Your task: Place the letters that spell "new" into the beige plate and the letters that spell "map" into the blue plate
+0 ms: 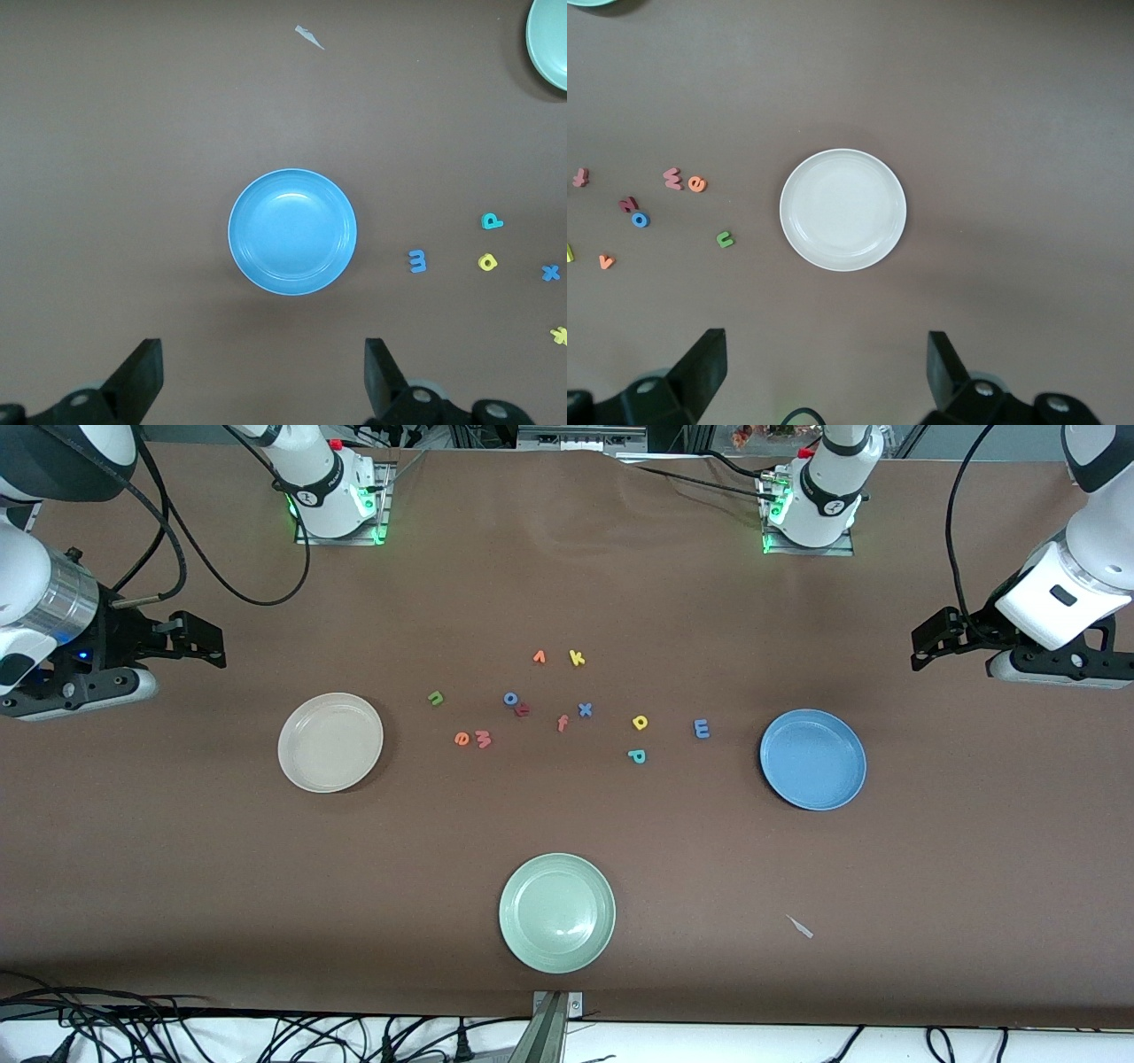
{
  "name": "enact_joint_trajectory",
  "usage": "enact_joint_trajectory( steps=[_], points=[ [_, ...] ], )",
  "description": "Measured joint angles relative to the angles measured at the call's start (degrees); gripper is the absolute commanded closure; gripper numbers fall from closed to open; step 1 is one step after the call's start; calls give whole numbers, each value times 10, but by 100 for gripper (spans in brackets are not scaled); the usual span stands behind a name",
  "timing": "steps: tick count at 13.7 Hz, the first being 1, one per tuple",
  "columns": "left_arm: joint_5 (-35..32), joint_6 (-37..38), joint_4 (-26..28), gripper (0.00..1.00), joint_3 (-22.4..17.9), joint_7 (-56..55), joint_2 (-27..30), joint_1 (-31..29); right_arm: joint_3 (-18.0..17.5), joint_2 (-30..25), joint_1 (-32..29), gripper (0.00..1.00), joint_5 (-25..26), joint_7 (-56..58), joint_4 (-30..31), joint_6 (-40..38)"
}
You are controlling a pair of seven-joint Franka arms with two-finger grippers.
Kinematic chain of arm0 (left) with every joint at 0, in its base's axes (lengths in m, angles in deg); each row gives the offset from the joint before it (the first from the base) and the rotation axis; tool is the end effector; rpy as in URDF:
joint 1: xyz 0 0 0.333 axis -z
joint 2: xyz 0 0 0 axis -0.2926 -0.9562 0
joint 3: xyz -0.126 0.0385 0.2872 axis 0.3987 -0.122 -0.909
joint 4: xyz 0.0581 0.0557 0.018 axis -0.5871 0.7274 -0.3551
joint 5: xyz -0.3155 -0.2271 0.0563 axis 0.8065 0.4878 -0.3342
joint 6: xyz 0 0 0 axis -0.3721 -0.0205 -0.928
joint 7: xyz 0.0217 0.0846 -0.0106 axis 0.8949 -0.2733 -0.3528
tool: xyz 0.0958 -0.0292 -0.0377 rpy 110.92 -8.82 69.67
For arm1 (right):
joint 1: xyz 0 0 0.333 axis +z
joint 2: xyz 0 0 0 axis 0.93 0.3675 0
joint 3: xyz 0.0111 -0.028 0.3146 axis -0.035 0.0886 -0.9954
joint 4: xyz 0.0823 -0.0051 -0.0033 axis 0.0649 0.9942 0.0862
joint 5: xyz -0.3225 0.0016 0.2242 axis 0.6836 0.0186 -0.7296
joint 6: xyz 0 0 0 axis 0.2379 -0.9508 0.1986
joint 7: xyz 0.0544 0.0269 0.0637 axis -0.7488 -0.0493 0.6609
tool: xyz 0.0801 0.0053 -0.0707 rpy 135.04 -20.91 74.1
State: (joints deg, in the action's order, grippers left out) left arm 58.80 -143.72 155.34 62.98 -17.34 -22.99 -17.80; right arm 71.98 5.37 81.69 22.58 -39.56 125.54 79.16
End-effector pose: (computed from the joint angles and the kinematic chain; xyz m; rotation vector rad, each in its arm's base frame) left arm 0.5528 -0.0387 0.5722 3.1250 -0.0843 0.0130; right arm 0.5970 0.0740 0.5878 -3.1133 -0.3514 0.1691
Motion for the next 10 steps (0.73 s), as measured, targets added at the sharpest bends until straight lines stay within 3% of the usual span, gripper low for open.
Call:
enact_joint_trajectory(
  steps=[10],
  points=[
    [0, 0, 0, 0, 0, 0, 0, 0, -2, -11, 0, 0, 0, 20, -1, -3]
  ],
)
